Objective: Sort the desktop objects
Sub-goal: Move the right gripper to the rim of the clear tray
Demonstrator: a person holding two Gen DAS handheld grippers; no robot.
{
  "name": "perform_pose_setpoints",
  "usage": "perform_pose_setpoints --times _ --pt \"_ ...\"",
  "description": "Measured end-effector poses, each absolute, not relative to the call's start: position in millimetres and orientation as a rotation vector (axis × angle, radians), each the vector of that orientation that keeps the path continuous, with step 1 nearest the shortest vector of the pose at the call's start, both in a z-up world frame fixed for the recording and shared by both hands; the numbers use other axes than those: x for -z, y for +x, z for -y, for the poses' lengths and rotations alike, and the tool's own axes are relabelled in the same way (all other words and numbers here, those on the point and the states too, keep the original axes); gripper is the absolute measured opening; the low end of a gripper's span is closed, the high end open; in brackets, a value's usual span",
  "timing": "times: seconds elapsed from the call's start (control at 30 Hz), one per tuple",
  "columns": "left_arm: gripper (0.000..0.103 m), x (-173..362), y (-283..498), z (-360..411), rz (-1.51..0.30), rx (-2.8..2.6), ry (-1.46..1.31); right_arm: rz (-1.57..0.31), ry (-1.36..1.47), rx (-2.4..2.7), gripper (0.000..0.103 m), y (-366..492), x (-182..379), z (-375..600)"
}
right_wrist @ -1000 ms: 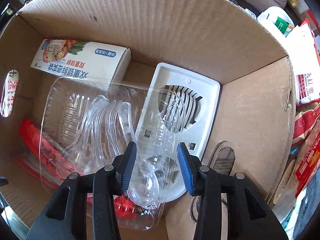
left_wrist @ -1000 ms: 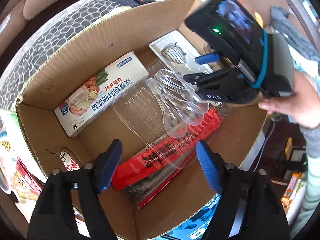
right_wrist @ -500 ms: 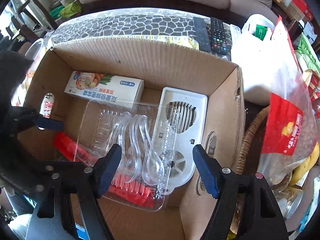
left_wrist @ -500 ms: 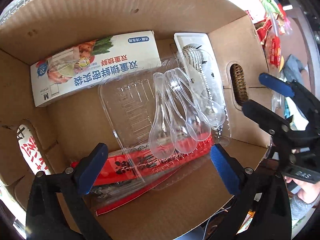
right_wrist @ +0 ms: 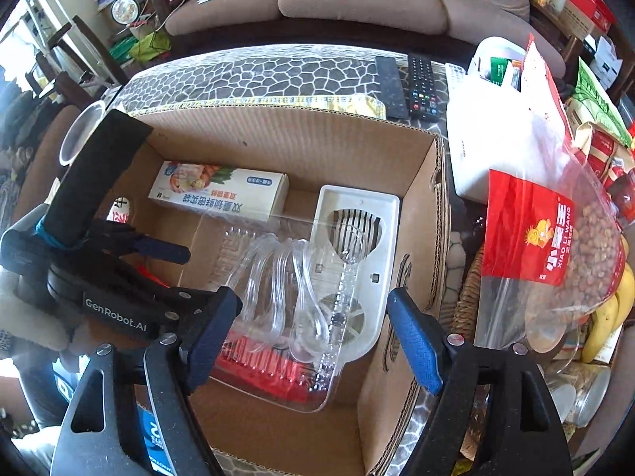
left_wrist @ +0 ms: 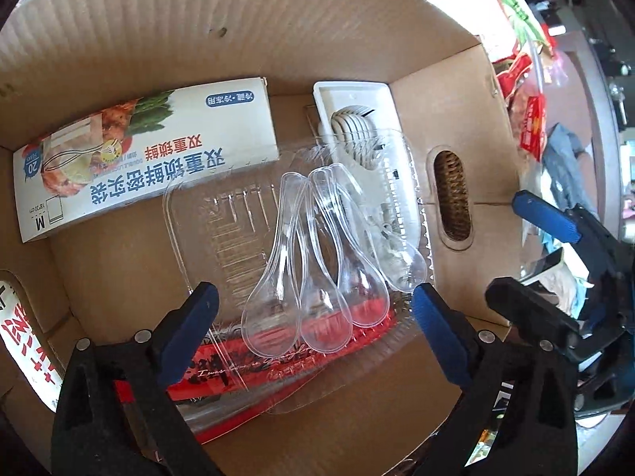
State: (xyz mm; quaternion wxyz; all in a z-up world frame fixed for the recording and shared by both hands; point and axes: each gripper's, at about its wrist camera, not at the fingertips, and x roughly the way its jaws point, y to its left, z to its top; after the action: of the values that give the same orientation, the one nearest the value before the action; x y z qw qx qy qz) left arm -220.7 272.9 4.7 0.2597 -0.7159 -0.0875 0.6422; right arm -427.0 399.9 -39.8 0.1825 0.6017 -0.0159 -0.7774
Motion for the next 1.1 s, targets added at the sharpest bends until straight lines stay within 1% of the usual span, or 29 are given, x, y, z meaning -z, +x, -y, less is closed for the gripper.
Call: perform_pose_setpoints --times 0.07,0.1,0.13,0.2,0.23,0.27,0.37,0.5,0.6,0.7,0.73,0.77,0.8,0.87,0.97,1.07,1.1 --pt "0.095 -7 -221 -274 0.202 -1.759 -1.925 0.015 1.705 2.174 0.081 -427 44 -393" --pt "0.093 -7 -221 -272 0.190 -1.774 -1.927 -0.005 1.710 2.161 0.080 -427 47 -390" --pt "0.085 -6 -222 -270 0.186 -1.784 -1.935 -0.006 1.718 2.145 0.080 -427 50 -388" --pt "0.076 -2 -220 -264 0.195 -1.781 -1.950 0.027 1.751 2.093 0.072 -428 59 -385" --pt "0.076 -1 -218 -262 0.204 -1.774 -1.950 0.028 1.757 2.074 0.062 -428 62 -383" --pt "0.076 0 -216 -261 0.204 -1.765 -1.948 0.026 1.771 2.066 0.057 -429 66 -382" --pt "0.076 5 -213 -261 0.190 -1.764 -1.959 -0.032 1.862 2.058 0.057 -434 82 -380" --pt "0.077 6 -213 -259 0.216 -1.771 -1.967 -0.275 1.948 2.036 0.054 -436 98 -361" --pt "0.077 7 -212 -257 0.220 -1.768 -1.961 -0.372 1.976 2.013 0.062 -435 104 -348" --pt "0.077 7 -209 -255 0.216 -1.767 -1.958 -0.441 1.991 2.002 0.062 -435 109 -344" --pt "0.076 7 -208 -255 0.218 -1.766 -1.954 -0.466 1.986 1.988 0.060 -434 110 -341" --pt "0.076 6 -207 -254 0.221 -1.769 -1.951 -0.478 1.989 1.977 0.051 -433 112 -338" --pt "0.076 5 -206 -252 0.224 -1.766 -1.948 -0.485 1.988 1.960 0.049 -431 115 -335" --pt "0.076 7 -206 -253 0.225 -1.757 -1.951 -0.494 1.987 1.915 0.048 -426 122 -328" --pt "0.076 12 -207 -251 0.224 -1.743 -1.973 -0.409 2.051 1.906 0.048 -429 136 -335" --pt "0.076 13 -209 -252 0.212 -1.739 -1.974 -0.387 2.037 1.909 0.048 -426 138 -339" --pt "0.076 14 -210 -253 0.206 -1.735 -1.973 -0.353 2.033 1.913 0.048 -426 137 -343"
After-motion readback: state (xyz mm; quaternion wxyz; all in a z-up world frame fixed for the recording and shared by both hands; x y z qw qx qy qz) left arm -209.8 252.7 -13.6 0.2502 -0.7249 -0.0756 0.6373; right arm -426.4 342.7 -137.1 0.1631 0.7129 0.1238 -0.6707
